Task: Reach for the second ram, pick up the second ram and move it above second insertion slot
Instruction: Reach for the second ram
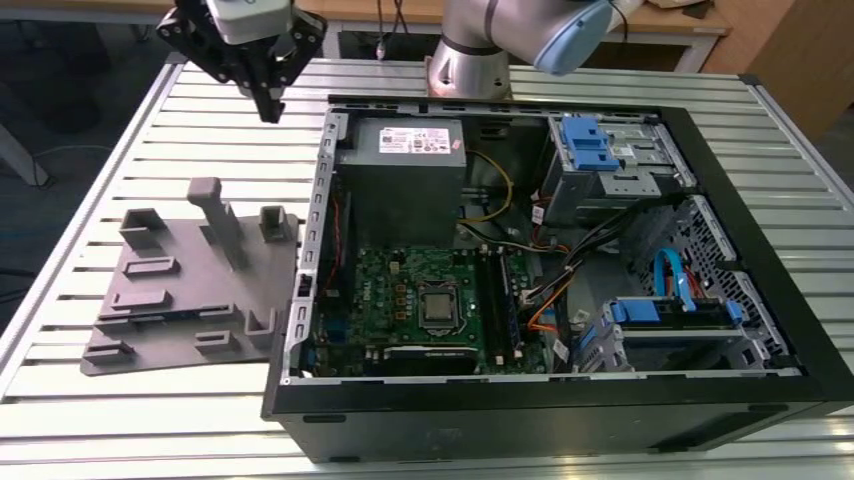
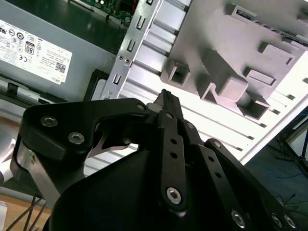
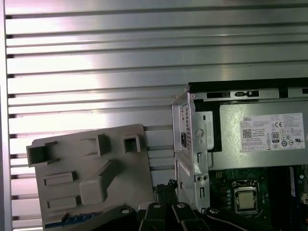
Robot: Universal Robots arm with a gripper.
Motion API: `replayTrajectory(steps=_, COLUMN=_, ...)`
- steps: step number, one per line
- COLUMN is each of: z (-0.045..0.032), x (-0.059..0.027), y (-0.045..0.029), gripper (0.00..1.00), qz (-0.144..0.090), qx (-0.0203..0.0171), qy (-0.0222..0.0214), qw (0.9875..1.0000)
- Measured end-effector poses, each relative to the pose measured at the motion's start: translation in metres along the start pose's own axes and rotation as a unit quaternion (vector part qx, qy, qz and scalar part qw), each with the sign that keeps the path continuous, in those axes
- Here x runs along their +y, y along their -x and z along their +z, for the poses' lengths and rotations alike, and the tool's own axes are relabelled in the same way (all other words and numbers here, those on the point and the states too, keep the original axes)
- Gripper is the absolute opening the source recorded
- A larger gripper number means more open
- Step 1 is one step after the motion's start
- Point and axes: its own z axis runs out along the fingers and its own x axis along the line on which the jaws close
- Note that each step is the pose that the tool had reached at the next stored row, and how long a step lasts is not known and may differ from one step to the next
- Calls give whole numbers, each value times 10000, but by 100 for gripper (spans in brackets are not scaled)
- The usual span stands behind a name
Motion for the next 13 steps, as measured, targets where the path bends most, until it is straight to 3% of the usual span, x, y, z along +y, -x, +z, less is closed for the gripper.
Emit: replayTrajectory(steps=13, z=27, x=-27, y=-300, gripper=7, qz=0, qx=0, qy=0, qw=10000)
